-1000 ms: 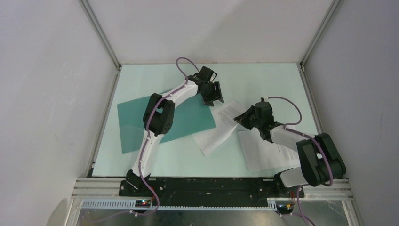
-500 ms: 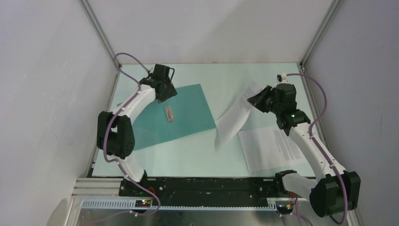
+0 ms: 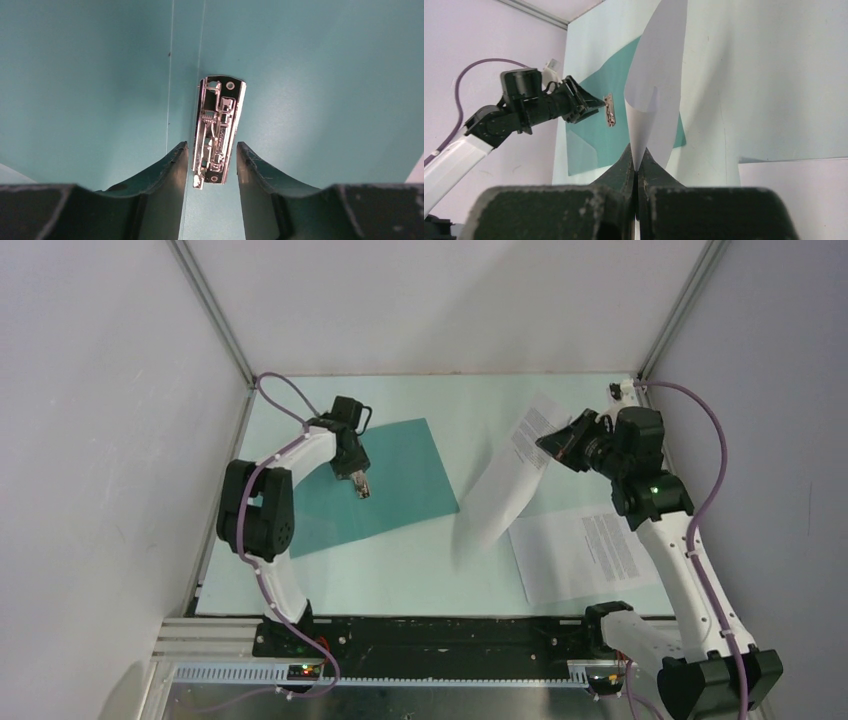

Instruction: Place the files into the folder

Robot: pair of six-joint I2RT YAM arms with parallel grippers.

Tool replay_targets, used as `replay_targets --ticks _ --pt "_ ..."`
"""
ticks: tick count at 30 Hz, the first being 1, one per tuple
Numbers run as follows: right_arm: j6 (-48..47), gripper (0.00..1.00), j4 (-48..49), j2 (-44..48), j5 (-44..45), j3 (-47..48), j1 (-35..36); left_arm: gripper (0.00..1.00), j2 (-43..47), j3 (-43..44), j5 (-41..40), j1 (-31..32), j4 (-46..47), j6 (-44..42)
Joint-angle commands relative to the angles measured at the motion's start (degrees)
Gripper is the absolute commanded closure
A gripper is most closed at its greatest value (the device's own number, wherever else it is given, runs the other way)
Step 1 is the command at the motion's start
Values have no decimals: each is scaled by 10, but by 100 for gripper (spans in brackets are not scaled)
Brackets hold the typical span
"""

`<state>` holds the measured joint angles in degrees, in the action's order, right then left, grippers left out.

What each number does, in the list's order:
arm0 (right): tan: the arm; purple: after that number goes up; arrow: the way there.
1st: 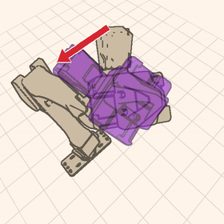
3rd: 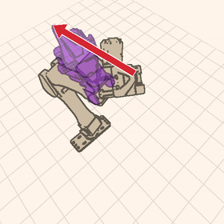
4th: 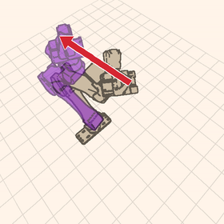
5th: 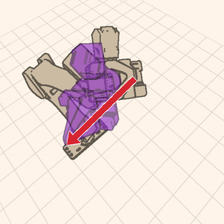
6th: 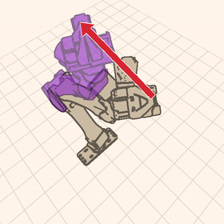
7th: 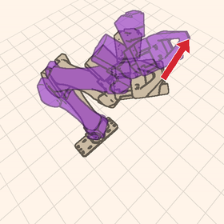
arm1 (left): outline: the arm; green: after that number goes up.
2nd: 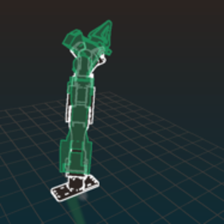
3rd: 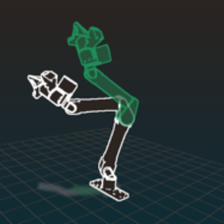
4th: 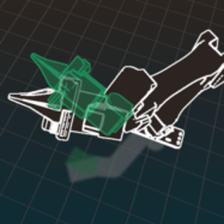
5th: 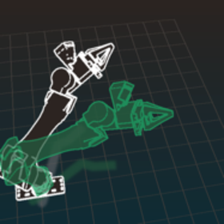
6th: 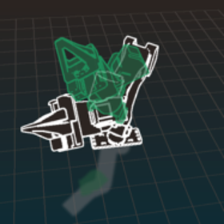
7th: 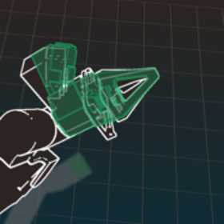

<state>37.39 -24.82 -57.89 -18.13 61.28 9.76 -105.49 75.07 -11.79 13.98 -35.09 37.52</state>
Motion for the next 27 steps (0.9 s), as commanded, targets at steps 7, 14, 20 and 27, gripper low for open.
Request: replay_targets --ticks 7,14,20,27 --pt "-13 99 -36 40 -52 46 -31 56 -19 -39 36 -23 42 9" --pt "-15 99 -45 49 -62 50 -36 80 -25 -69 102 -21 97 6" --pt "-21 98 -48 45 -77 68 -39 99 6 -102 134 28 120 21" --pt "-28 97 -36 23 -137 92 -39 100 27 -91 142 142 124 73"
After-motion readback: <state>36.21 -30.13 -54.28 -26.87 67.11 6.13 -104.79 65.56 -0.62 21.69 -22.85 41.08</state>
